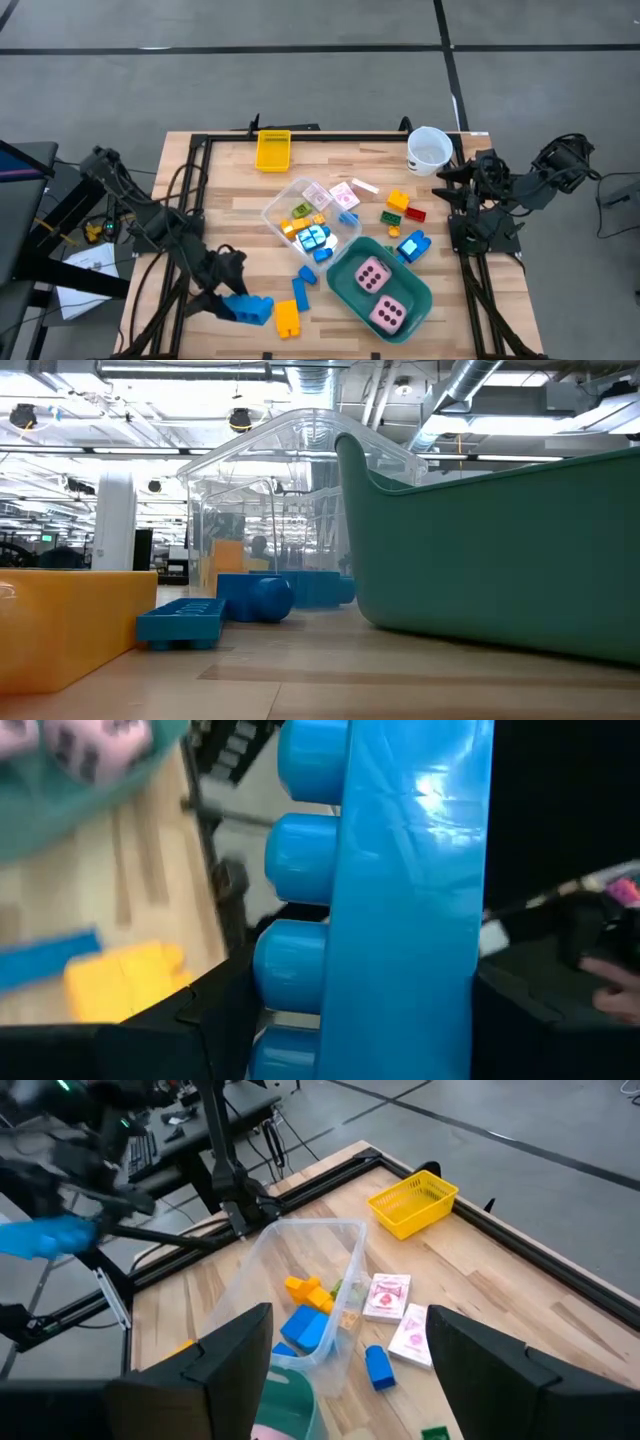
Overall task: Pick & Place Toys
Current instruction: Put the blue game piece into the transparent bin
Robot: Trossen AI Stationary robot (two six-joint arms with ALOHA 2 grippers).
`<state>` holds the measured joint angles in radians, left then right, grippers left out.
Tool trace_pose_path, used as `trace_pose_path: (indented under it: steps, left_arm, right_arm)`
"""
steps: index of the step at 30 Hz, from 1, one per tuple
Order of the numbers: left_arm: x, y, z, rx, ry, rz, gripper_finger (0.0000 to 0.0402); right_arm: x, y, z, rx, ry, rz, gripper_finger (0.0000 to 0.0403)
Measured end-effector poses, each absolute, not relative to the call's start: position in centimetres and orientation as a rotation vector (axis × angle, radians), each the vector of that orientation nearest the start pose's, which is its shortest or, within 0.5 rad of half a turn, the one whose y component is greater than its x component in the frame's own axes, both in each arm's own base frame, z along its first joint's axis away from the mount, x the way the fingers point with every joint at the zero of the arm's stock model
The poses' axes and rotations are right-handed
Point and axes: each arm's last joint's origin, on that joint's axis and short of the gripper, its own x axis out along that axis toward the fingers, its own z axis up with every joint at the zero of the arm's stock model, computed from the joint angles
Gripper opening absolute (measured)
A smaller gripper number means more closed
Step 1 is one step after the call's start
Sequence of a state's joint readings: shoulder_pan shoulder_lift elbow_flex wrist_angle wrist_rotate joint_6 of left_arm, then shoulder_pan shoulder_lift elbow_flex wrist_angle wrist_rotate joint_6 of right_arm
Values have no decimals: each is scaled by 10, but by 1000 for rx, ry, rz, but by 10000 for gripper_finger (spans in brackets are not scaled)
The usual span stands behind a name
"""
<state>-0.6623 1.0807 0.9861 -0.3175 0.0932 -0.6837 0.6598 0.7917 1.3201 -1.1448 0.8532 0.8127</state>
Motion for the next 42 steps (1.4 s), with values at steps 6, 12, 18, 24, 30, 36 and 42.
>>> trace_pose_path:
  steps: [6,12,18,24,30,36,42]
  left_arm:
    - [236,-147,331,-406,632,-480,255]
    - [321,-89,319,-236,405,-286,255]
    - [394,7,386,-86,91,59,255]
    - [395,46,398,-46,507,146,255]
    - [379,26,375,23,821,71,255]
    - [377,3,333,119,1026,-27,255]
    - [373,-2,294,126,1137,-46,255]
  right_arm:
    - [81,36,416,360,349,-343,254]
    - [82,36,416,320,355,-326,254]
    - [79,34,417,324,350,-319,254]
    - [77,33,417,338,356,-299,254]
    - [77,33,417,321,365,-300,254]
    - [77,33,417,301,367,-297,254]
    - [77,33,417,301,367,-298,254]
